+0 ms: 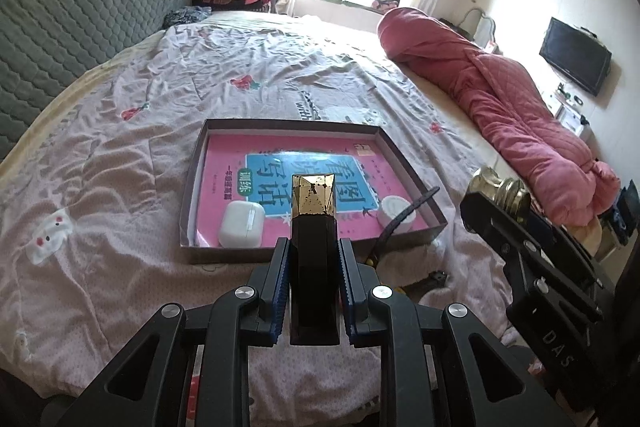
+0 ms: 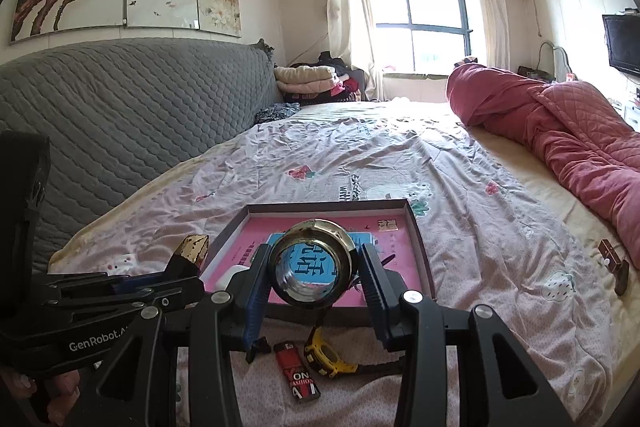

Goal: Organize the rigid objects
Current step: 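Lift and carry the black case and silver cylinder over the grey tray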

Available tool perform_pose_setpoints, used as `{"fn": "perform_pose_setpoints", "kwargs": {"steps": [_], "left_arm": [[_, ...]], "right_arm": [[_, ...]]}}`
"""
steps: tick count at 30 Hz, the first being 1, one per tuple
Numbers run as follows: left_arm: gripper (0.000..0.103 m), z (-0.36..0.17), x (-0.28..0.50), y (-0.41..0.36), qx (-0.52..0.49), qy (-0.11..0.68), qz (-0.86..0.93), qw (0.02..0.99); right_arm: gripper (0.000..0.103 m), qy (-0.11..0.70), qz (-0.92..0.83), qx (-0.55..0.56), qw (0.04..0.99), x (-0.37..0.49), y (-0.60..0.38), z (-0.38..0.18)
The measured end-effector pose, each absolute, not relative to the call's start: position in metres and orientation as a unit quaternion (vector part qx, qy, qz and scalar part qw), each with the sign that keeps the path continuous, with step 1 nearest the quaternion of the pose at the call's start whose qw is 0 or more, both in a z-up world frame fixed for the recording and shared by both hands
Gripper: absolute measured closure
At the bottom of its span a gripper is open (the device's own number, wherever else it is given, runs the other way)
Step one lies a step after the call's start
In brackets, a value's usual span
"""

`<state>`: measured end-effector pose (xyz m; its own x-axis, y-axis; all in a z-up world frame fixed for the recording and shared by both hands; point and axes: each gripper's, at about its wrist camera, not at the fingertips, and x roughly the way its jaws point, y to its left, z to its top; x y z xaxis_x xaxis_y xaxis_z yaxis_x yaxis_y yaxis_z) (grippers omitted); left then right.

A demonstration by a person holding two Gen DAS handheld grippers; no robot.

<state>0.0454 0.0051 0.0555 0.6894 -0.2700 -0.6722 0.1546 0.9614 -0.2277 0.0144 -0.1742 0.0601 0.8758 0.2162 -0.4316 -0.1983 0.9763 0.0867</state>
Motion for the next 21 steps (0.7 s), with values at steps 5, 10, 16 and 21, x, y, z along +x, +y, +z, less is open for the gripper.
{"fn": "perform_pose_setpoints", "kwargs": {"steps": [5,10,16,21], "left_arm": [[0.08,0.054,0.057,0.006,-0.083,0.377,-0.118,0.915],[0.08,0.053,0.069,0.007,-0.079,0.374,-0.113,0.917],[0.08,0.05,0.087,0.012,-0.089,0.378,-0.114,0.914],[0.08,0.044,0.099,0.015,-0.093,0.383,-0.113,0.912]], "right_arm": [[0.06,0.227,0.108,0.017,0.968,0.018,-0.172,0.057],[0.06,0.227,0.103,0.02,0.968,0.027,-0.17,0.056],[0.06,0.223,0.103,0.029,0.969,0.044,-0.167,0.056],[0.06,0.226,0.106,0.031,0.968,0.061,-0.16,0.049]]}}
